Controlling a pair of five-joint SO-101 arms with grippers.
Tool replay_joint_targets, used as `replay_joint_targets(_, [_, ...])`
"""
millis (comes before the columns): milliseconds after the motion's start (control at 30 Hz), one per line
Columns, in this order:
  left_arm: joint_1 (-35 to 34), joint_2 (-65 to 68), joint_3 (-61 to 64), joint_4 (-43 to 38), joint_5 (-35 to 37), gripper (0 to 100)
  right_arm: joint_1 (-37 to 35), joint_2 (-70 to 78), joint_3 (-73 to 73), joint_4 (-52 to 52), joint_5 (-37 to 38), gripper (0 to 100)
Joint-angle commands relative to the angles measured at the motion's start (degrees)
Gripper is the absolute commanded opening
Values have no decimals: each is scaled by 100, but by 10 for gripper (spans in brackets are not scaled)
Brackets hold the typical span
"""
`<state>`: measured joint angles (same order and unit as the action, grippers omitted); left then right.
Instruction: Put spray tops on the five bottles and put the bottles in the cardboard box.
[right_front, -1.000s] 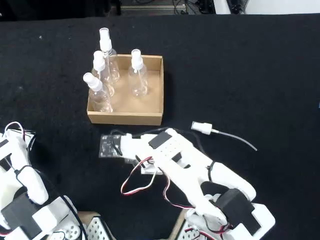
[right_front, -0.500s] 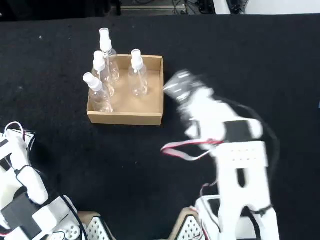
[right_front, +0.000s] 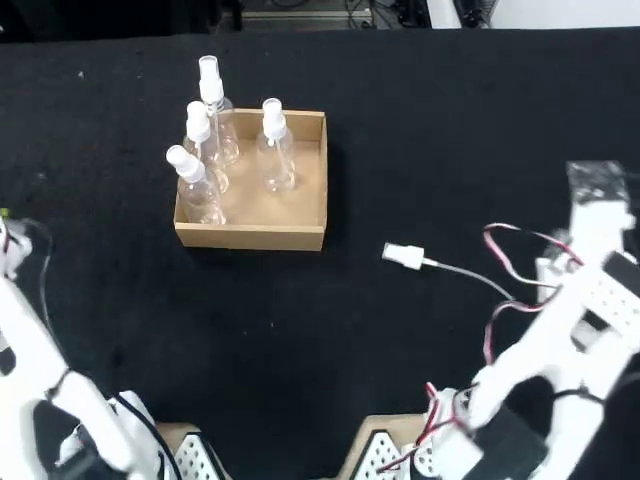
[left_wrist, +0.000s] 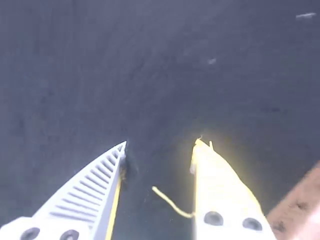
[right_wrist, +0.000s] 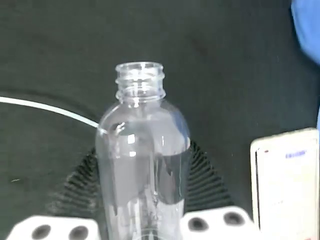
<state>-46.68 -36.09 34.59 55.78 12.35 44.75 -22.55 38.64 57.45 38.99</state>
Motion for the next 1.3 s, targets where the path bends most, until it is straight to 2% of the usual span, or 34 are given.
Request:
replay_joint_targets(0, [936, -791, -1798, 1099, -1152, 188, 730, 418, -391, -545, 9, 21])
replay_joint_targets(133, [2237, -695, -3635, 2013, -1292, 188, 1055, 708, -382, -721, 9, 21])
replay_joint_targets(300, [4453, 35, -5288, 2453, -1284, 188, 1301, 804, -382, -862, -35, 21])
replay_joint_targets(433, [6070, 862, -5648, 2453, -1310, 188, 1538, 804, -391, -879, -35, 21])
replay_joint_targets(600, [7398, 2031, -5622, 2400, -1319, 192, 1714, 804, -391, -879, -18, 21])
replay_joint_targets(700, [7916, 2743, -5622, 2382, -1398, 193, 1767, 813, -391, -879, 9, 21])
replay_joint_targets(800, [8207, 3508, -5622, 2382, -2136, 193, 1793, 813, -391, -879, 9, 21])
replay_joint_targets(933, [8224, 4492, -5631, 2382, -2901, 193, 1934, 822, -470, -879, 18, 21])
replay_joint_targets(1033, [8277, 5037, -5684, 2356, -3209, 191, 2180, 892, -664, -844, 18, 21])
replay_joint_targets(1267, [8541, 5538, -5059, 1125, -3209, 192, 2400, 1596, -1323, -826, 18, 21])
